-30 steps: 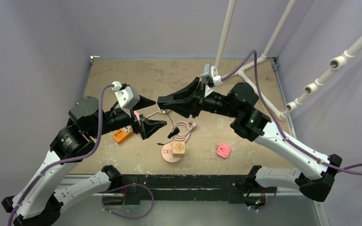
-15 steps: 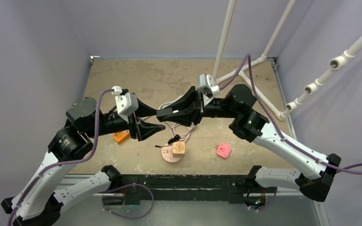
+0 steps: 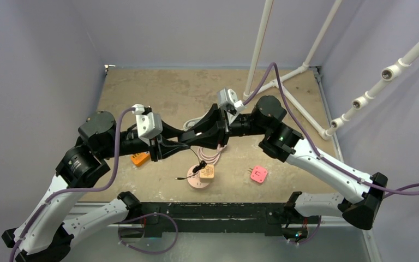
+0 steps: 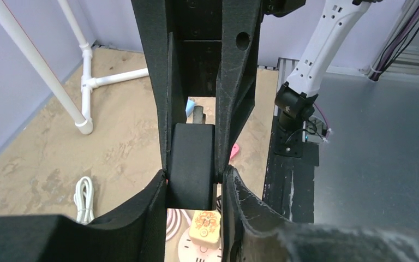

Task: Insert the plug
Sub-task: Move the socket to the center of the board.

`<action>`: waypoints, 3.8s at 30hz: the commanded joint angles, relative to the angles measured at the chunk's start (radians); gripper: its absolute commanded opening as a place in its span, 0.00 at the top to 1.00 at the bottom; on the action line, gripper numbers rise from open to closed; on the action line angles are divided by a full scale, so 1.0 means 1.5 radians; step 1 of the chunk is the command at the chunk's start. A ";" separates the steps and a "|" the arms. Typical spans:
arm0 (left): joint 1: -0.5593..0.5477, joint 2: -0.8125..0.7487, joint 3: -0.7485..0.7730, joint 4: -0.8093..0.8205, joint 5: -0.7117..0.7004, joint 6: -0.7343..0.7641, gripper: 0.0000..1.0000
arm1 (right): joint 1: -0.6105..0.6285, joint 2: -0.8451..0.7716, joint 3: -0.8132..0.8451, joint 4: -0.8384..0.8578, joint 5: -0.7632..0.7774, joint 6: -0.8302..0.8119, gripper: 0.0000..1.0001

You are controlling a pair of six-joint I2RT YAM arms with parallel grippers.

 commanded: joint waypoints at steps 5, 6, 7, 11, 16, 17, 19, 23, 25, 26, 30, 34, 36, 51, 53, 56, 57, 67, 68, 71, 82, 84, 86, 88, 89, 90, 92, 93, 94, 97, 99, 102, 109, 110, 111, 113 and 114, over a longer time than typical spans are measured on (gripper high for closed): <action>0.001 0.005 0.028 -0.040 0.065 0.059 0.90 | -0.001 -0.005 0.007 0.038 0.003 0.027 1.00; 0.001 0.007 0.030 -0.047 0.073 0.064 0.85 | -0.001 -0.002 0.008 0.038 0.001 0.030 1.00; 0.001 0.008 0.032 -0.055 0.078 0.068 0.79 | -0.002 0.000 0.009 0.040 -0.001 0.031 1.00; 0.001 0.007 0.032 -0.073 0.089 0.080 0.67 | -0.006 0.002 0.009 0.043 -0.007 0.038 1.00; 0.001 0.002 0.029 -0.086 0.092 0.090 0.60 | -0.010 -0.002 0.006 0.050 -0.018 0.043 1.00; 0.000 0.000 0.028 -0.088 0.094 0.092 0.58 | -0.011 -0.002 0.006 0.051 -0.020 0.043 1.00; 0.001 -0.001 0.029 -0.092 0.101 0.092 0.55 | -0.012 -0.002 0.005 0.052 -0.025 0.044 1.00; 0.001 0.001 0.029 -0.095 0.107 0.090 0.52 | -0.013 0.000 0.004 0.056 -0.035 0.046 1.00; 0.001 0.004 0.029 -0.087 0.104 0.087 0.54 | -0.013 0.003 0.002 0.062 -0.037 0.049 1.00; 0.001 0.005 0.030 -0.080 0.101 0.081 0.57 | -0.013 0.006 0.001 0.062 -0.039 0.049 1.00; 0.001 0.013 0.034 -0.051 0.089 0.065 0.78 | -0.013 0.018 0.000 0.057 -0.046 0.050 0.99; 0.001 0.019 0.038 -0.043 0.052 0.057 1.00 | -0.013 0.017 -0.009 0.056 -0.048 0.050 0.80; 0.001 0.019 0.039 -0.054 0.043 0.062 1.00 | -0.013 0.015 -0.004 0.035 -0.030 0.040 0.54; 0.001 0.039 0.053 -0.211 0.000 0.240 1.00 | -0.065 0.042 0.177 -0.283 0.057 -0.073 0.22; 0.000 0.045 0.055 -0.223 -0.001 0.249 1.00 | -0.065 0.060 0.190 -0.322 0.061 -0.095 0.25; 0.001 0.046 0.053 -0.228 -0.003 0.256 1.00 | -0.064 0.071 0.189 -0.359 0.059 -0.119 0.28; 0.001 0.049 0.053 -0.232 -0.003 0.263 1.00 | -0.063 0.072 0.186 -0.367 0.058 -0.131 0.29; 0.000 0.085 0.062 -0.267 -0.006 0.296 1.00 | -0.018 0.081 0.167 -0.402 0.069 -0.148 0.34; 0.001 0.089 0.062 -0.272 -0.009 0.298 1.00 | -0.016 0.078 0.165 -0.402 0.068 -0.146 0.34; 0.001 0.099 0.062 -0.283 -0.019 0.302 1.00 | -0.007 0.067 0.165 -0.400 0.065 -0.141 0.32; 0.001 0.110 0.083 -0.295 -0.023 0.298 1.00 | 0.051 0.084 0.134 -0.446 0.146 -0.149 0.38; 0.001 0.112 0.086 -0.298 -0.022 0.299 1.00 | 0.051 0.080 0.132 -0.439 0.158 -0.149 0.44; 0.001 0.114 0.091 -0.301 -0.019 0.300 1.00 | 0.051 0.080 0.131 -0.430 0.164 -0.149 0.57; 0.001 0.116 0.093 -0.302 -0.017 0.301 1.00 | 0.051 0.078 0.127 -0.422 0.164 -0.150 0.77; 0.001 0.116 0.093 -0.302 -0.017 0.301 1.00 | 0.051 0.076 0.122 -0.413 0.157 -0.150 0.88; 0.001 0.115 0.093 -0.301 -0.017 0.302 1.00 | 0.051 0.072 0.116 -0.404 0.148 -0.148 0.96; 0.001 0.110 0.093 -0.297 -0.023 0.303 0.85 | 0.051 0.059 0.094 -0.380 0.132 -0.134 1.00; 0.001 0.105 0.092 -0.295 -0.033 0.305 0.68 | 0.051 0.046 0.080 -0.367 0.120 -0.117 1.00; 0.001 0.098 0.092 -0.289 -0.043 0.310 0.49 | 0.050 0.034 0.066 -0.349 0.116 -0.112 1.00; 0.001 0.049 0.084 -0.255 -0.081 0.366 0.11 | 0.045 -0.005 0.013 -0.272 0.086 -0.056 1.00; 0.001 0.012 0.074 -0.229 -0.110 0.415 0.05 | 0.030 -0.031 -0.023 -0.208 0.044 -0.025 1.00; 0.000 -0.040 0.050 -0.203 -0.138 0.517 0.01 | -0.008 -0.051 -0.065 -0.102 -0.031 0.031 1.00; 0.001 -0.112 -0.002 -0.211 -0.099 0.762 0.01 | -0.028 -0.013 -0.089 0.083 -0.148 0.133 1.00; 0.001 -0.115 -0.004 -0.210 -0.097 0.784 0.01 | -0.028 -0.006 -0.096 0.117 -0.160 0.152 1.00; 0.001 -0.116 -0.005 -0.202 -0.098 0.789 0.01 | -0.028 -0.002 -0.108 0.153 -0.167 0.172 1.00; 0.001 -0.111 0.000 -0.152 -0.115 0.700 0.01 | -0.028 -0.002 -0.138 0.250 -0.177 0.213 1.00; 0.001 -0.103 0.008 -0.122 -0.132 0.618 0.01 | -0.028 -0.005 -0.160 0.311 -0.172 0.238 1.00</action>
